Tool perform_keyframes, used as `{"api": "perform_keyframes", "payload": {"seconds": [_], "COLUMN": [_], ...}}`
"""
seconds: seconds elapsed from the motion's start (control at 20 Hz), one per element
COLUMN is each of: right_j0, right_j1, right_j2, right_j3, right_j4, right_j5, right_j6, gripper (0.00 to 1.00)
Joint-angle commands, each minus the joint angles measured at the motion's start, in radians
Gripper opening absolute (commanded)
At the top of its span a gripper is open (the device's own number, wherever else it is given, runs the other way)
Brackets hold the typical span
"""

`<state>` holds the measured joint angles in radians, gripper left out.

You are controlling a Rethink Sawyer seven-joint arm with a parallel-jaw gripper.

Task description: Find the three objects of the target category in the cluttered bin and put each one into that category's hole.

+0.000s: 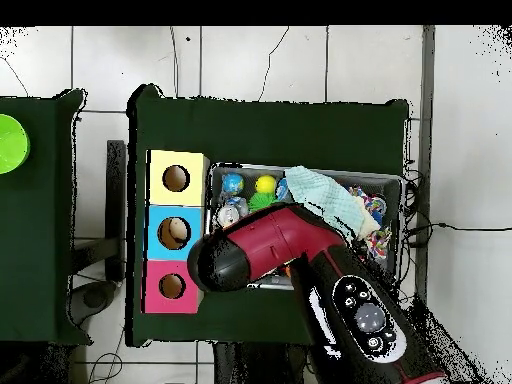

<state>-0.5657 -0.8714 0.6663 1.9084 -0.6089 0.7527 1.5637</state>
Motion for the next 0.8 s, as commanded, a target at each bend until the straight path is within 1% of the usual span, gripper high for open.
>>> {"api": "perform_keyframes", "payload": {"seconds": [0.05,0.35,0.8], "right_j0": [-0.021,-0.039,-0.043], "right_j1": [0.019,0.005,-0.017], "right_j2": [-0.005,0.001,0.005], "right_j3": [-0.001,0.015,0.021], "right_j4": [0.007,0.023,0.045], "right_j5": [0.092,0.106,0.136], "right_j6": [-0.087,-0.100,-0.100], "gripper": [0.00,0.00,0.00]}}
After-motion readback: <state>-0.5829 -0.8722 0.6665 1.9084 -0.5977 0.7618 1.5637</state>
